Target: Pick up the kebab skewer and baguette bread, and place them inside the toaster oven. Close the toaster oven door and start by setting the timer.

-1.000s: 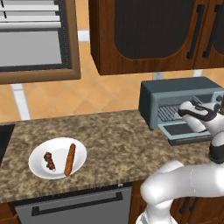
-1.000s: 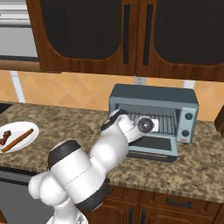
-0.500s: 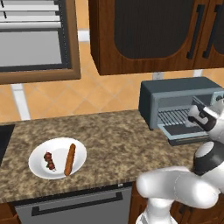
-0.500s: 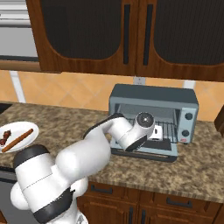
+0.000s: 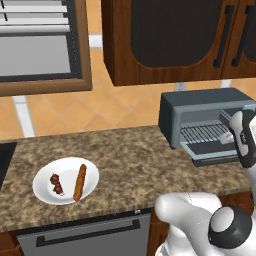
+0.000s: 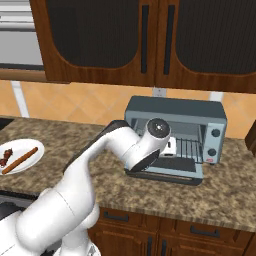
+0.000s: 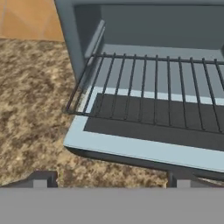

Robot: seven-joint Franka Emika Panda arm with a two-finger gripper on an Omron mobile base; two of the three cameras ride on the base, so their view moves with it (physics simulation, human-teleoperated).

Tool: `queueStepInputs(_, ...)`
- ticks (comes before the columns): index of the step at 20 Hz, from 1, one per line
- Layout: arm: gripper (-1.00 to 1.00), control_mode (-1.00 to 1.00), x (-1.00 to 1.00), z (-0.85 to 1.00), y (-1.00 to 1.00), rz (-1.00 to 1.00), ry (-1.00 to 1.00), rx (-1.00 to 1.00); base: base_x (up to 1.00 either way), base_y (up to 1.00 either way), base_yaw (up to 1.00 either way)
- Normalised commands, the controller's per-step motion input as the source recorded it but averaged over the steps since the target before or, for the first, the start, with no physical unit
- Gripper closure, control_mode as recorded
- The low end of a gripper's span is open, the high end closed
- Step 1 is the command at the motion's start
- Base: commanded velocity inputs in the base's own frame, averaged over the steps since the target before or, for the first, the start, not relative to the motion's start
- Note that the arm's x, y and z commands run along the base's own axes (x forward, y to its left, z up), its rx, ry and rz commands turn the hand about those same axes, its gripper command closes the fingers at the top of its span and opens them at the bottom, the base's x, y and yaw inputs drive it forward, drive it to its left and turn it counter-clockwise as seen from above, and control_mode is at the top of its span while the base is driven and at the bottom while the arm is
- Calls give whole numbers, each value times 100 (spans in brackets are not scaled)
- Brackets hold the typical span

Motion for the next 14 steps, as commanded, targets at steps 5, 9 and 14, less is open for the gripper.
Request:
queueStepInputs(5, -100, -100, 0, 40, 100, 1, 4, 0, 0, 0, 0)
queueStepInputs(9, -100, -100, 0, 7, 100, 0, 7, 0, 0, 0, 0)
queueStepInputs(14, -100, -100, 0, 0, 100, -5, 5, 0, 0, 0, 0)
